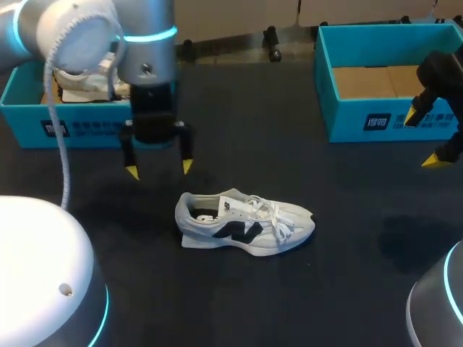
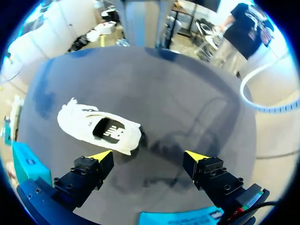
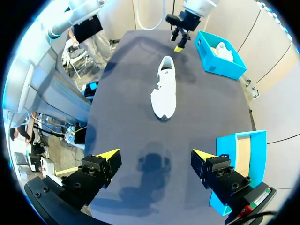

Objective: Take the shoe out of the shoebox, open the shoe tongue, remove and reinsert the insole, then place the shoe into the shoebox

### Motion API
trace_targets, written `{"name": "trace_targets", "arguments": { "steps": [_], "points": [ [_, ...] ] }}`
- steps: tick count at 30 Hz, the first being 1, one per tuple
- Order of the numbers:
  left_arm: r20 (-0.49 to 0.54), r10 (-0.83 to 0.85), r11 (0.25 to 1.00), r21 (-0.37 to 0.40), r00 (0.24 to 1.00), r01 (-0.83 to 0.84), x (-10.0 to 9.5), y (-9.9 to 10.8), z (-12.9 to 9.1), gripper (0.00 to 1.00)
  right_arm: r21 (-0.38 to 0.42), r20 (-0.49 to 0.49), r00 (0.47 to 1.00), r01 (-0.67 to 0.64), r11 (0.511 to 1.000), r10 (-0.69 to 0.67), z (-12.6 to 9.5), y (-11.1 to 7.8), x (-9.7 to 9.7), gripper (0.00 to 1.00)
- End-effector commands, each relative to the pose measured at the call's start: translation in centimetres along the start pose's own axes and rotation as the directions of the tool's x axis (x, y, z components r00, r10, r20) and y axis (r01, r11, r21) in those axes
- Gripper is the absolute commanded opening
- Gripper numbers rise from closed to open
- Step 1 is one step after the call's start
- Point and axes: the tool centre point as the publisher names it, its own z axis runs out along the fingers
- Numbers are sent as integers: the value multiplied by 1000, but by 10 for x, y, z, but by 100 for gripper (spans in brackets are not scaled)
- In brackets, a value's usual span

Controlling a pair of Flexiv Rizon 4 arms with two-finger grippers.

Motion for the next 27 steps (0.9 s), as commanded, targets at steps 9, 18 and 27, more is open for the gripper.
{"name": "trace_targets", "arguments": {
  "steps": [9,18,27],
  "points": [
    [335,-170,983,122,927,136,42,14,-17,100,2,-2,1000,0,1000,0,1,0,-1,100],
    [345,-199,973,177,917,145,53,21,-18,100,2,-2,1000,0,1000,0,1,0,-1,100],
    [345,-199,973,177,917,145,53,21,-18,100,2,-2,1000,0,1000,0,1,0,-1,100]
  ]
}}
